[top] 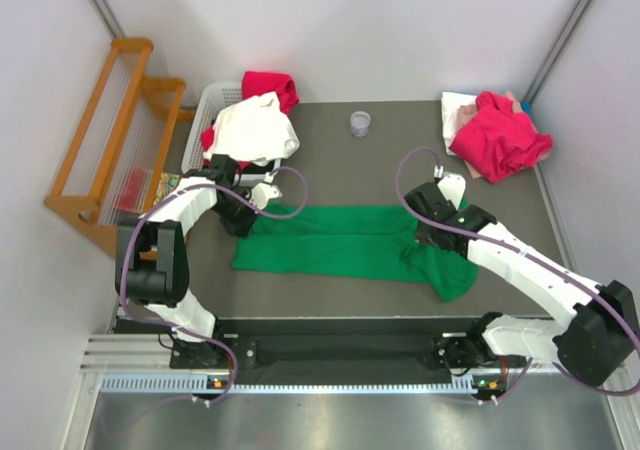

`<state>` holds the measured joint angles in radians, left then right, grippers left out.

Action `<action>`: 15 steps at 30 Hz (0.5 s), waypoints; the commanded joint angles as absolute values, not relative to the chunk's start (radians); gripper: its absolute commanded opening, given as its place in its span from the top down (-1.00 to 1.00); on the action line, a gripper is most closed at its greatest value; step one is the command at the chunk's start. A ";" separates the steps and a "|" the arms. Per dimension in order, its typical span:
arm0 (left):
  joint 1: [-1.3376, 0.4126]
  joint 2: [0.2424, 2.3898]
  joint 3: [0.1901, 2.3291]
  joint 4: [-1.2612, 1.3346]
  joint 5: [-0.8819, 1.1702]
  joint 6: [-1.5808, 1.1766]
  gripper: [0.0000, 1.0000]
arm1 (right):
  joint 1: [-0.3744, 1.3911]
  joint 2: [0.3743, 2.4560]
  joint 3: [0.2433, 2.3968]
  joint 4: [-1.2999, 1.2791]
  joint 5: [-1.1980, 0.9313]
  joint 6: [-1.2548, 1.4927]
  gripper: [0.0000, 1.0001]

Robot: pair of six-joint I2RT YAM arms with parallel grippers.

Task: Fold and stack the t-shirts
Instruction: Fold the tshirt

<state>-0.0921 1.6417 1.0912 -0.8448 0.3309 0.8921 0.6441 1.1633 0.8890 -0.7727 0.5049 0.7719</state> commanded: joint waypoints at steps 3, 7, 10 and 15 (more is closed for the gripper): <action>-0.086 1.637 1.123 -0.818 0.341 0.896 1.00 | 0.586 1.238 0.888 -0.627 0.469 0.670 1.00; -0.086 1.628 1.100 -0.802 0.336 0.894 1.00 | 0.580 1.261 0.873 -0.603 0.463 0.661 1.00; -0.086 1.629 1.094 -0.801 0.334 0.894 1.00 | 0.569 1.266 0.870 -0.597 0.463 0.649 1.00; -0.086 1.617 1.112 -0.796 0.319 0.894 1.00 | 0.540 1.262 0.877 -0.595 0.477 0.626 1.00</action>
